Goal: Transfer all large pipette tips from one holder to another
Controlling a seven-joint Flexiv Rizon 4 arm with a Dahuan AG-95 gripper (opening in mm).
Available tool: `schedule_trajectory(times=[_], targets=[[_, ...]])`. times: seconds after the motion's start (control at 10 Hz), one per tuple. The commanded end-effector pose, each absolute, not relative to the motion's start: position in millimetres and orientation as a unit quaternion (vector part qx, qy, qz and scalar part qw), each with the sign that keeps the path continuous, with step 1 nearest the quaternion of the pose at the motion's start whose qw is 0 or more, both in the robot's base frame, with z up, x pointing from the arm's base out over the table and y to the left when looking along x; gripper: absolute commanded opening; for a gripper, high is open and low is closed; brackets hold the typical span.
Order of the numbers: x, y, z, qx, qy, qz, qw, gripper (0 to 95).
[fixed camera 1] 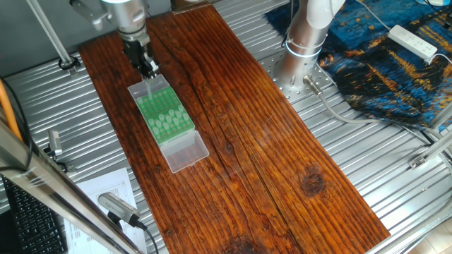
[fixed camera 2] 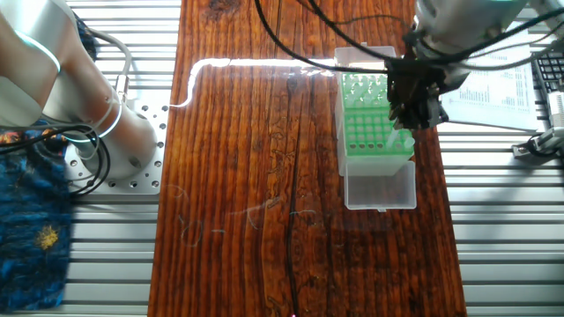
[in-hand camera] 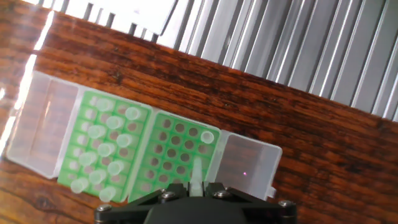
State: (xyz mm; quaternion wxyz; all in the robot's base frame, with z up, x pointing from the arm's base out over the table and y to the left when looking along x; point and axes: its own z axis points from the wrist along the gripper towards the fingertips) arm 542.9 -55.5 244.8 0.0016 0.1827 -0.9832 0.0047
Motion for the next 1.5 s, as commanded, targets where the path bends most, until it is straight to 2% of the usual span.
schedule_trajectory(times=[0.1,1.0,1.2,1.5], targets=[[539,-54,264,0.191,-0.982,0.005,0.004,0.0],[525,-16,330,0.259,-0.966,0.010,0.005,0.0],[522,2,341,0.263,-0.964,-0.021,-0.008,0.0],[530,56,344,0.297,-0.955,-0.020,0.001,0.0]])
